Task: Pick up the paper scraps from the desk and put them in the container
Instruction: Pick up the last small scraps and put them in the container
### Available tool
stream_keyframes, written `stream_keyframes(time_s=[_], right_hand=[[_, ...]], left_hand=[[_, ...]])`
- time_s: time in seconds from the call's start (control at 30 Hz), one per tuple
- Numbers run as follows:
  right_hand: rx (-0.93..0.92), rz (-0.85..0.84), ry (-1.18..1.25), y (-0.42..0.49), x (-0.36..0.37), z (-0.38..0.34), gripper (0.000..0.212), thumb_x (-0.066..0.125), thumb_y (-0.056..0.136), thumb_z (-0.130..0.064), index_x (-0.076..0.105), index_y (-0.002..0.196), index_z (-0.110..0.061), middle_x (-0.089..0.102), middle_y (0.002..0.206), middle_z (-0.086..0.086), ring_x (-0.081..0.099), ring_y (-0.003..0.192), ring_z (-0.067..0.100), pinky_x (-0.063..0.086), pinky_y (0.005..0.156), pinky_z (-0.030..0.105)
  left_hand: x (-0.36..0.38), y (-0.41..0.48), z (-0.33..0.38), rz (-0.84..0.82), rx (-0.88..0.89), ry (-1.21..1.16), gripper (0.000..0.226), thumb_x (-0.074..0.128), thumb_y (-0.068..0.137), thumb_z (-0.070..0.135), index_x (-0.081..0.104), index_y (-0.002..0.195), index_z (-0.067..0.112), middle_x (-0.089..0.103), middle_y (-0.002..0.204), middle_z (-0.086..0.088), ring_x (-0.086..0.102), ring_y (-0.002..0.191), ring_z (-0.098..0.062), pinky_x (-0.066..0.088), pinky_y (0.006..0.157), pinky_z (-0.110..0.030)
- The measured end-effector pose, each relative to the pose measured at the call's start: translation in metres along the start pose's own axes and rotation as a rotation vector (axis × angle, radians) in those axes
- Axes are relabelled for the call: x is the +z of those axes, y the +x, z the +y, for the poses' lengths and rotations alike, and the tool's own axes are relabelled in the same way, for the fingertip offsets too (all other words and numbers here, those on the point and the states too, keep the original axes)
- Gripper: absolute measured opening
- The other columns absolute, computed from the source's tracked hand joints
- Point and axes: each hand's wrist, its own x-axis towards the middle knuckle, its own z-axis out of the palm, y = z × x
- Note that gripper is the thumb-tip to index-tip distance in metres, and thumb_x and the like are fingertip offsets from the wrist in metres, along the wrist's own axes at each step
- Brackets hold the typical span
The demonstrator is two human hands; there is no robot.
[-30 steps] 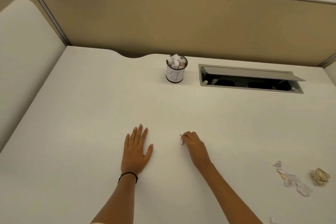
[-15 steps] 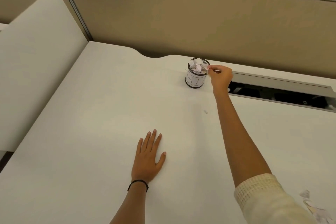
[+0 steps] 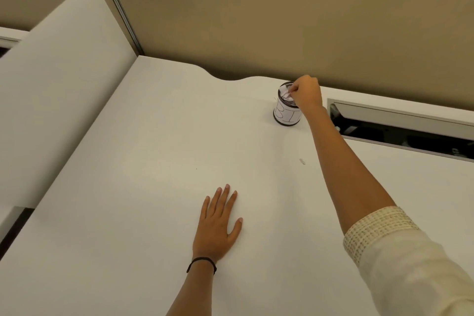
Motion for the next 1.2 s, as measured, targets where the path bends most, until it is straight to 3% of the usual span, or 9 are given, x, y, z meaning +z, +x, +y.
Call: stream_keyframes(time_s=[0.17, 0.27, 0.43, 0.57, 0.7, 0.83, 0.97, 1.07, 1.2], right_hand=[[-0.147, 0.117, 0.082, -0.036, -0.021, 0.012, 0.027, 0.051, 0.086, 0.000, 0.070, 0.105, -0.004, 0.069, 0.113, 0.013, 0.062, 0.104, 0.028, 0.047, 0.087, 0.030], [-0.212, 0.174, 0.208, -0.075, -0.030, 0.034, 0.026, 0.050, 0.087, -0.001, 0.069, 0.106, -0.004, 0.069, 0.113, 0.012, 0.061, 0.107, 0.025, 0.043, 0.096, 0.028], [-0.154, 0.165, 0.286, -0.156, -0.022, 0.098, 0.023, 0.052, 0.091, -0.001, 0.069, 0.106, -0.004, 0.068, 0.115, 0.012, 0.061, 0.110, 0.022, 0.037, 0.100, 0.019], [-0.059, 0.126, 0.267, -0.218, -0.009, 0.156, 0.025, 0.050, 0.091, 0.001, 0.068, 0.108, -0.005, 0.065, 0.120, 0.011, 0.060, 0.115, 0.024, 0.040, 0.108, 0.032], [-0.012, 0.163, 0.156, -0.270, -0.015, 0.205, 0.030, 0.048, 0.093, 0.000, 0.064, 0.116, -0.009, 0.057, 0.131, 0.007, 0.052, 0.124, 0.021, 0.028, 0.116, 0.044], [0.142, 0.334, 0.108, -0.312, -0.040, 0.253, 0.033, 0.047, 0.092, 0.003, 0.059, 0.122, -0.005, 0.048, 0.139, 0.015, 0.042, 0.132, 0.029, 0.027, 0.115, 0.050], [0.388, 0.418, 0.041, -0.350, -0.073, 0.305, 0.037, 0.049, 0.092, -0.002, 0.052, 0.129, -0.005, 0.036, 0.146, 0.020, 0.030, 0.137, 0.036, 0.025, 0.114, 0.046], [0.568, 0.383, -0.101, -0.368, -0.091, 0.338, 0.043, 0.051, 0.092, -0.017, 0.049, 0.132, -0.002, 0.033, 0.143, 0.031, 0.027, 0.137, 0.042, 0.021, 0.114, 0.054], [0.778, 0.251, -0.135, -0.385, -0.094, 0.358, 0.049, 0.052, 0.093, -0.028, 0.043, 0.137, -0.008, 0.024, 0.149, 0.027, 0.013, 0.142, 0.039, 0.011, 0.112, 0.062]], left_hand=[[-0.001, 0.000, 0.001, 0.017, 0.011, -0.016, 0.061, 0.028, 0.093, 0.048, 0.015, 0.150, 0.027, 0.005, 0.158, 0.008, -0.001, 0.146, -0.010, -0.002, 0.118, -0.034], [0.000, 0.000, 0.000, 0.019, 0.016, -0.011, 0.062, 0.025, 0.093, 0.049, 0.013, 0.150, 0.028, 0.005, 0.158, 0.009, -0.003, 0.145, -0.009, -0.003, 0.118, -0.033], [0.001, -0.001, 0.000, 0.035, 0.026, -0.032, 0.062, 0.025, 0.092, 0.050, 0.017, 0.149, 0.026, 0.009, 0.158, 0.007, 0.001, 0.145, -0.010, -0.005, 0.118, -0.031], [0.003, 0.000, -0.001, 0.035, 0.025, -0.026, 0.064, 0.022, 0.091, 0.051, 0.013, 0.149, 0.028, 0.006, 0.158, 0.009, -0.002, 0.145, -0.008, -0.004, 0.118, -0.032], [0.005, -0.001, -0.003, 0.034, 0.023, -0.015, 0.065, 0.020, 0.090, 0.053, 0.013, 0.150, 0.028, 0.006, 0.158, 0.009, -0.002, 0.145, -0.008, 0.001, 0.119, -0.037], [0.004, -0.001, -0.002, 0.039, 0.028, -0.013, 0.067, 0.019, 0.089, 0.055, 0.017, 0.149, 0.026, 0.008, 0.158, 0.008, 0.002, 0.145, -0.011, 0.002, 0.119, -0.037], [0.003, -0.002, -0.001, 0.042, 0.033, 0.005, 0.070, 0.017, 0.087, 0.055, 0.018, 0.149, 0.023, 0.011, 0.158, 0.005, 0.005, 0.146, -0.014, 0.004, 0.119, -0.040], [0.003, -0.002, 0.000, 0.042, 0.032, 0.001, 0.071, 0.016, 0.086, 0.056, 0.019, 0.149, 0.022, 0.012, 0.158, 0.004, 0.006, 0.146, -0.015, 0.004, 0.119, -0.040], [0.002, -0.002, 0.000, 0.039, 0.030, -0.012, 0.072, 0.016, 0.085, 0.057, 0.020, 0.149, 0.023, 0.012, 0.158, 0.004, 0.006, 0.146, -0.015, 0.003, 0.119, -0.039]])
